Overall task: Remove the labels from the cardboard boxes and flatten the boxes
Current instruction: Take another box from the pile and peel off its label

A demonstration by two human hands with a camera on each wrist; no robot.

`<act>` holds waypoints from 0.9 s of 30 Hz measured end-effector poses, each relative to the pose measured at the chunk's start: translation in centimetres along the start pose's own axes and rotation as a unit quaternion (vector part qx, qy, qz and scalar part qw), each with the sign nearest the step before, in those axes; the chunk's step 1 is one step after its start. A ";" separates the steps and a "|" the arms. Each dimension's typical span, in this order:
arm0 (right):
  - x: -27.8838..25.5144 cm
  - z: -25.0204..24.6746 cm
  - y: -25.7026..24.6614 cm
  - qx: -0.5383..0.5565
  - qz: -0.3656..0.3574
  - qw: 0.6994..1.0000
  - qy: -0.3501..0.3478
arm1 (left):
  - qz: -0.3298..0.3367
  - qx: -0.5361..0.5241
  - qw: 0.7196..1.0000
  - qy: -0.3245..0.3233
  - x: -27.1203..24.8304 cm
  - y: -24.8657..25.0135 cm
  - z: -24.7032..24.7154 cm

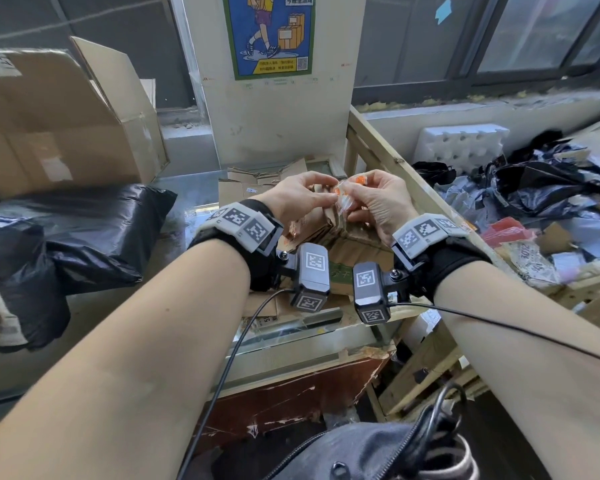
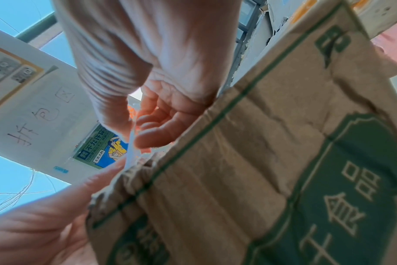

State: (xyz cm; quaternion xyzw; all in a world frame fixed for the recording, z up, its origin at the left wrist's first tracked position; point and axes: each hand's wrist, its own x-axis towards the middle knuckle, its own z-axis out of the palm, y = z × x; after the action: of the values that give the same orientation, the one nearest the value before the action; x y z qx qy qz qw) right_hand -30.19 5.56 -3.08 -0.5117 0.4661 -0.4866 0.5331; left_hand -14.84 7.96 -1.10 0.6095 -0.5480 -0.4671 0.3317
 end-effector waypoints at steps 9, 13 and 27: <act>0.1 -0.3 -1.0 0.056 0.042 0.994 -0.086 | 0.026 0.011 0.998 0.061 1.4 -0.3 0.9; 0.3 -0.2 -1.4 -0.019 0.046 0.993 -0.104 | 0.025 0.012 0.998 0.054 1.4 -0.5 0.9; 0.5 1.3 -3.9 -0.337 0.106 0.927 -0.129 | 0.049 -0.006 0.999 0.022 0.3 -1.2 0.4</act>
State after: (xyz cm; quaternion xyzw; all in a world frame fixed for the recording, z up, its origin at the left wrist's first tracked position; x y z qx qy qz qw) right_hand -29.01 5.14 0.84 -0.6670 0.5816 -0.1711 0.4331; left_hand -14.74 7.90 -2.41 0.5900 -0.5672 -0.4396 0.3701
